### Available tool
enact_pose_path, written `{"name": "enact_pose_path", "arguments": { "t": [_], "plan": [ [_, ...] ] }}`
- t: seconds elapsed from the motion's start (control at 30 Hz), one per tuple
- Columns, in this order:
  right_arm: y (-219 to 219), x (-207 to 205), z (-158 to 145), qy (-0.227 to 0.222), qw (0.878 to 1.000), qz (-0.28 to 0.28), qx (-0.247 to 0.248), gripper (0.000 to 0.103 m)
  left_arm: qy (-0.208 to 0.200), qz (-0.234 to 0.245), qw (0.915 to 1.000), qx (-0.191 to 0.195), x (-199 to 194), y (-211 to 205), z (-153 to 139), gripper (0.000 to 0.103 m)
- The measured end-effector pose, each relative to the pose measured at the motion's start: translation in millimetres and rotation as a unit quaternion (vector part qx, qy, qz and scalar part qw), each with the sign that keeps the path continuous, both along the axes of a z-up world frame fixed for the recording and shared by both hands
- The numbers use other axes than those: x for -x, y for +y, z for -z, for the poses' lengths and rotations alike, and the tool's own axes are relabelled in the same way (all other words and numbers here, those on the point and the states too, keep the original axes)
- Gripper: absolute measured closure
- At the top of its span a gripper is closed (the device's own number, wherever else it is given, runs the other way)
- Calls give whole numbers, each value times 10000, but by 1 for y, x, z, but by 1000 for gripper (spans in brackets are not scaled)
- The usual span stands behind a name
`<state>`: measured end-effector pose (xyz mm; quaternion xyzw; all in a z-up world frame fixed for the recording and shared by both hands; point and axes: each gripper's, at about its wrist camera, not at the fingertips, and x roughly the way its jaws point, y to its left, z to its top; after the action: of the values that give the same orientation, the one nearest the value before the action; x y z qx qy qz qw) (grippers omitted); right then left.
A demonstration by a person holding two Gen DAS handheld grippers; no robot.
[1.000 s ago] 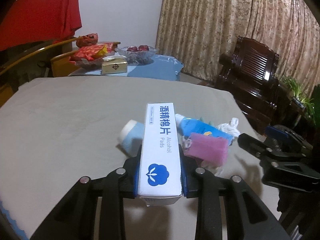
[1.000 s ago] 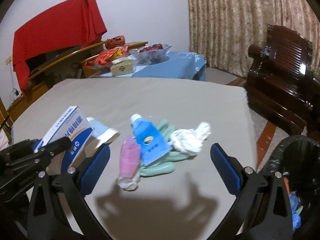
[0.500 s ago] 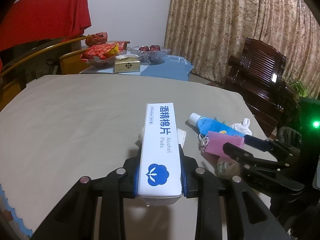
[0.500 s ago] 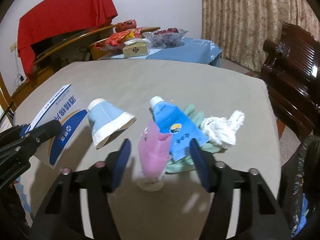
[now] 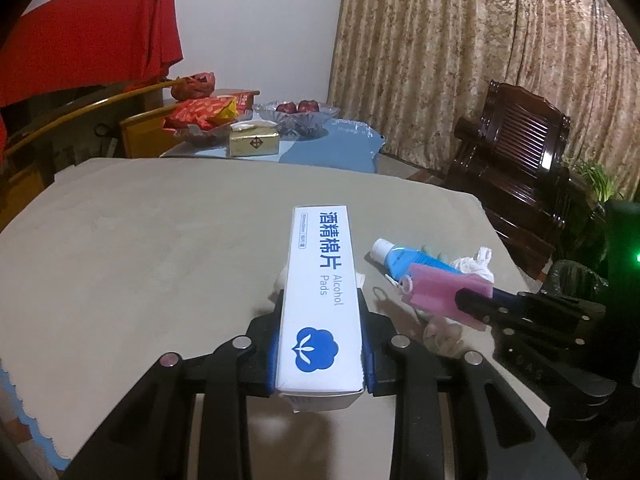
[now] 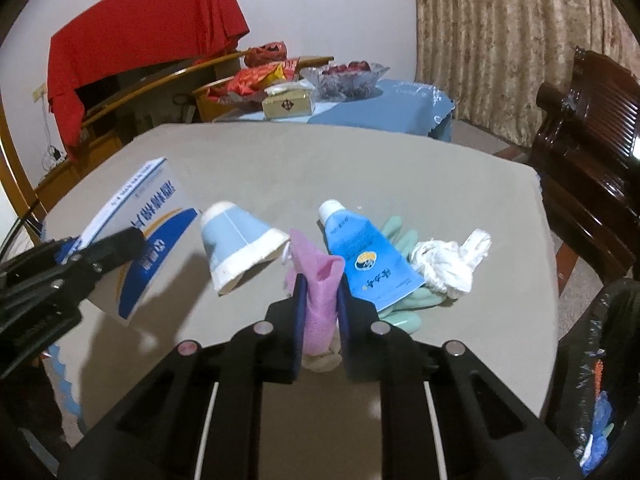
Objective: Collect trash
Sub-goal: 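Carry the box and pink sponge over the trash bin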
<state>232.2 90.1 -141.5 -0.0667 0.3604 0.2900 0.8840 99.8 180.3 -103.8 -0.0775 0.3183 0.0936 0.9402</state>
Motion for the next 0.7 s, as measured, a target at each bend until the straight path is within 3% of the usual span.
{"name": "enact_pose_path", "arguments": {
  "t": [0.7],
  "plan": [
    [-62, 43, -75, -606, 9966, 243, -501, 89, -432, 375, 9984, -23, 10, -50, -52, 73]
  ]
}}
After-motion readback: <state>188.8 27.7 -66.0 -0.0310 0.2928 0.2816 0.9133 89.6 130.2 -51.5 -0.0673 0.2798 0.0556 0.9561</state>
